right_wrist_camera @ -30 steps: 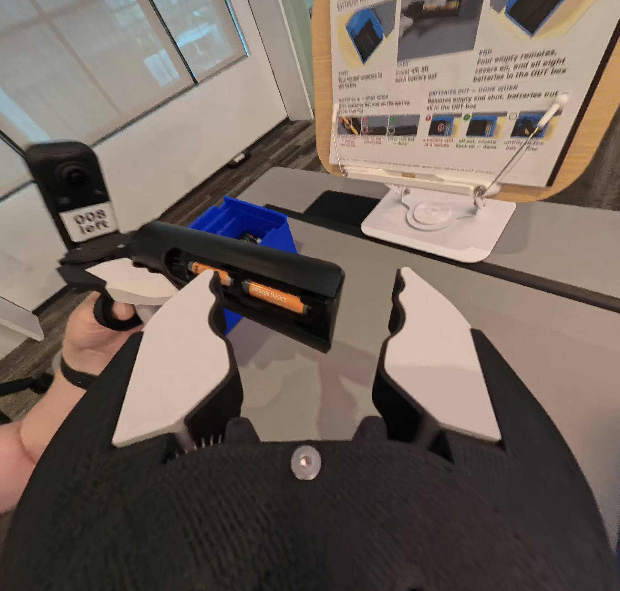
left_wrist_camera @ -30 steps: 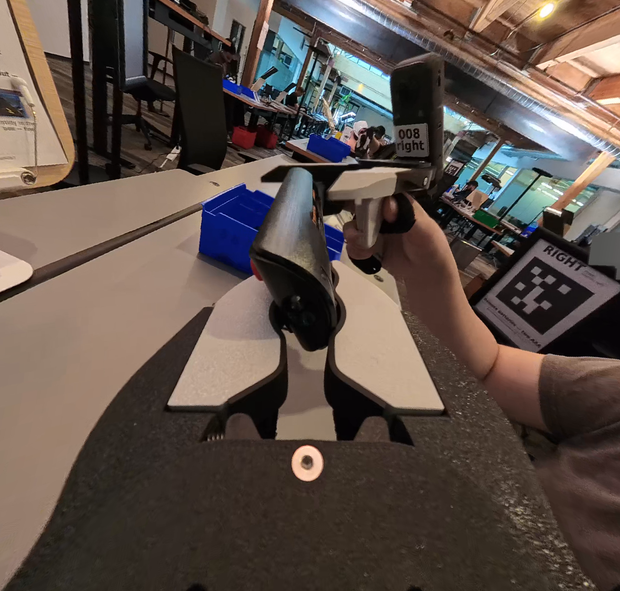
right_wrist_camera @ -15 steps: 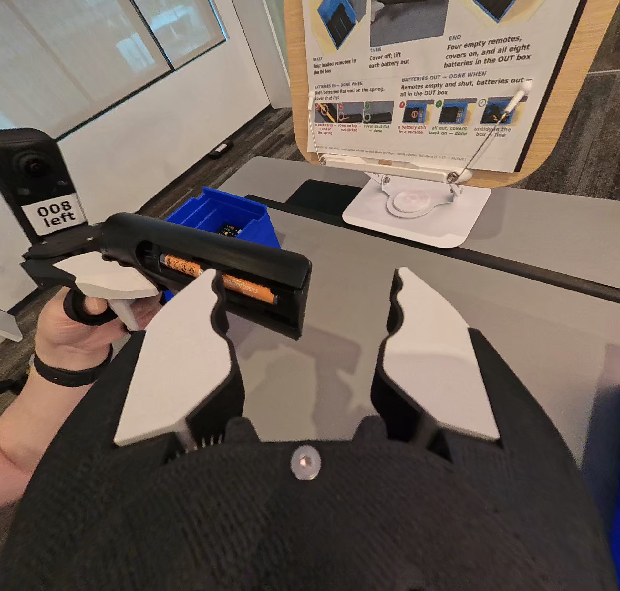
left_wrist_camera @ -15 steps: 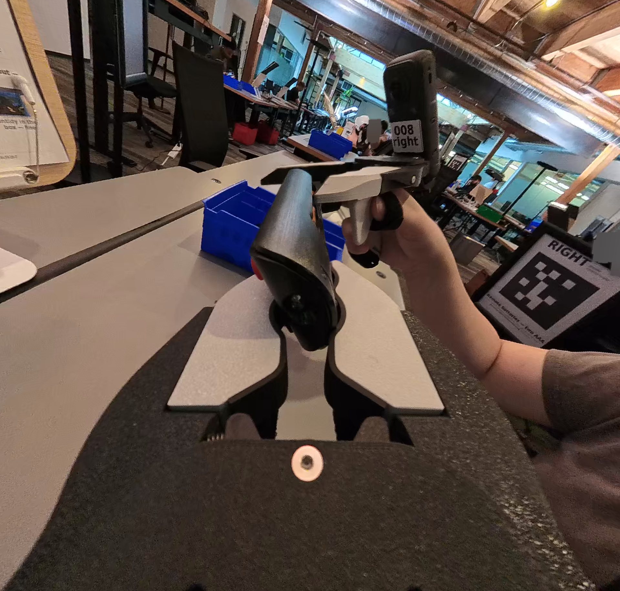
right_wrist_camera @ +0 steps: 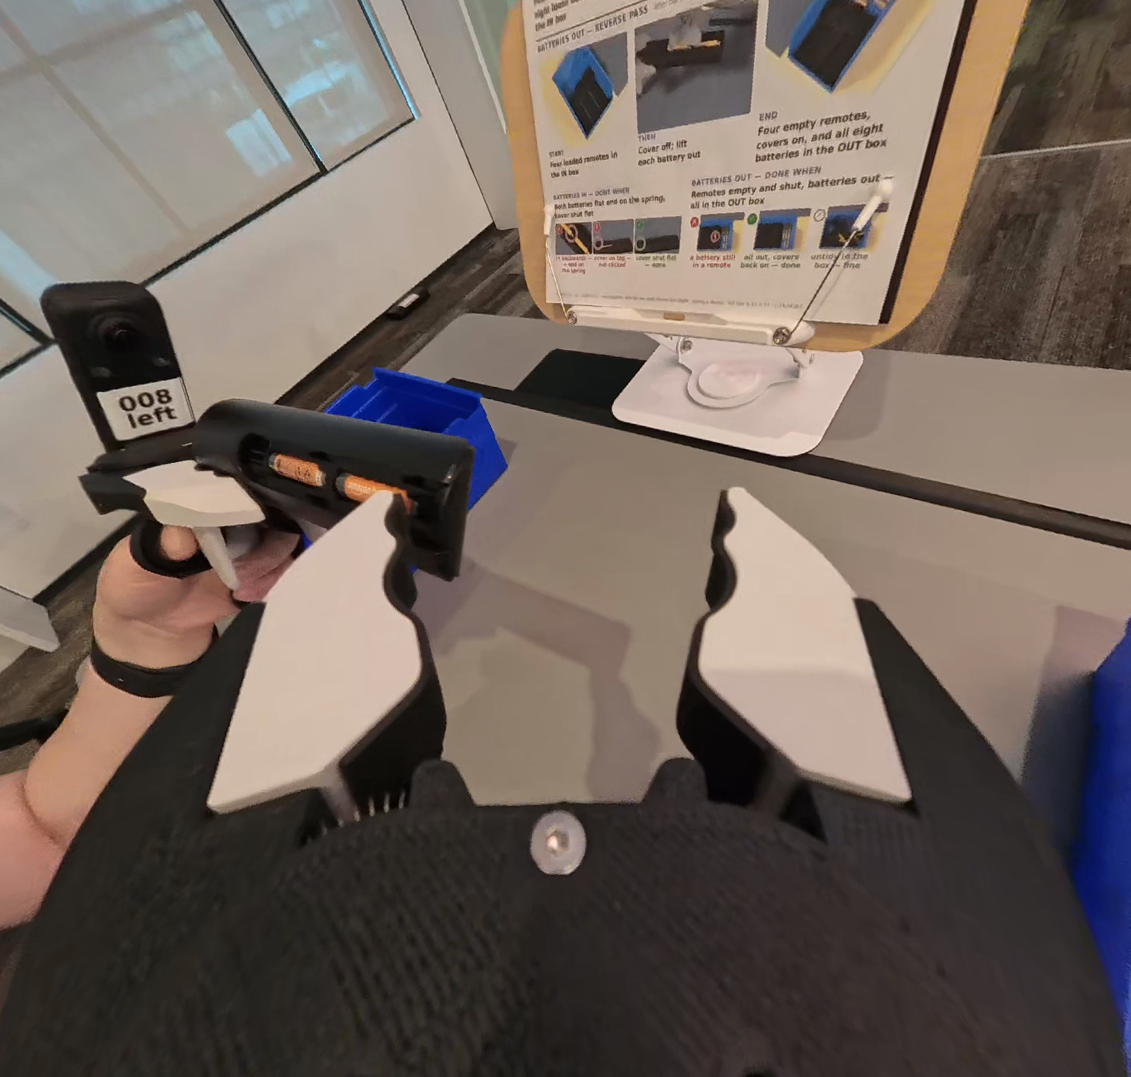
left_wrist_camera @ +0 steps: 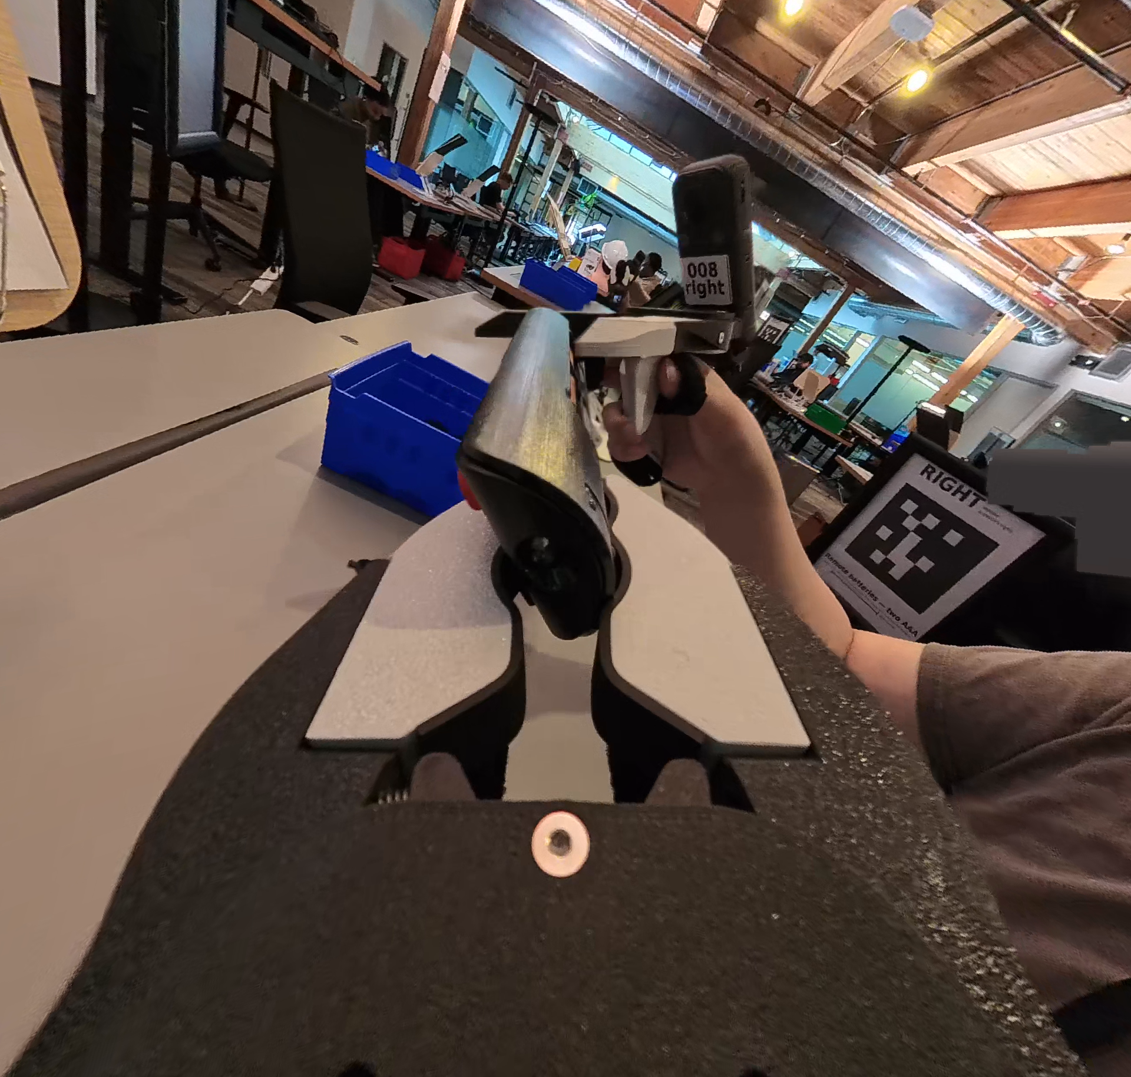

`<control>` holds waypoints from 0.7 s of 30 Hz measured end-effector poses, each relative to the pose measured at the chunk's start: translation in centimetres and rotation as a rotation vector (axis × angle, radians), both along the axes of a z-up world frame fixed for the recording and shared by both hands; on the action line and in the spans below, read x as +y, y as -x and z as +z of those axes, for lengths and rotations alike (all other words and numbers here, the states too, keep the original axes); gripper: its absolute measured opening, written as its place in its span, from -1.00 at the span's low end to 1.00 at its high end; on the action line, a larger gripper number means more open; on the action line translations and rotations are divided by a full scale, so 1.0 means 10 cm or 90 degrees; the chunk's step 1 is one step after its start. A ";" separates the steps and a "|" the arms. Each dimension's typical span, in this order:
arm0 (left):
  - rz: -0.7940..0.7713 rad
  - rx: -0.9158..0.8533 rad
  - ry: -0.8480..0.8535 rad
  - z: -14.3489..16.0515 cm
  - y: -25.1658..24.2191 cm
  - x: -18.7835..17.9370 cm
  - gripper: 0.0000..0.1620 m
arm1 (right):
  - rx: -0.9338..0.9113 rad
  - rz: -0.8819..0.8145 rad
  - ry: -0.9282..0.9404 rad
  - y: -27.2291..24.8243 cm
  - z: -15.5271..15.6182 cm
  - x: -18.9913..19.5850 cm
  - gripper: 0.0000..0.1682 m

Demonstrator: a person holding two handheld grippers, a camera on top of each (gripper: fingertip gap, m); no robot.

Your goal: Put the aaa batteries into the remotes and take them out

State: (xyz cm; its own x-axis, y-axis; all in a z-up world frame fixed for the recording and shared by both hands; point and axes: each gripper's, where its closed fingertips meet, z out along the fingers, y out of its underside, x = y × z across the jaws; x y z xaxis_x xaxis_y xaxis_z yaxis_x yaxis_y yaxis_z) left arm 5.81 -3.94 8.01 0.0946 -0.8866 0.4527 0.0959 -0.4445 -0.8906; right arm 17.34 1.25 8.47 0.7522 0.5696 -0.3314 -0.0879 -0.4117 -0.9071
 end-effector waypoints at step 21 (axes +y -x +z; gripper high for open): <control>0.054 0.030 0.051 -0.07 0.40 0.26 -0.75 | -0.428 -0.157 0.161 -0.90 -2.33 -0.16 -0.45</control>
State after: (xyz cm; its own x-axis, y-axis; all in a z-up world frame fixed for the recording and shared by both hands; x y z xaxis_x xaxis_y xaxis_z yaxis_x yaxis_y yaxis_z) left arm 1.86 -1.37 7.28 0.1904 -0.8361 0.5145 0.0941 -0.5061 -0.8573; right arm 26.30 -0.36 -14.81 0.9339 0.3266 0.1453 0.3343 -0.6540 -0.6786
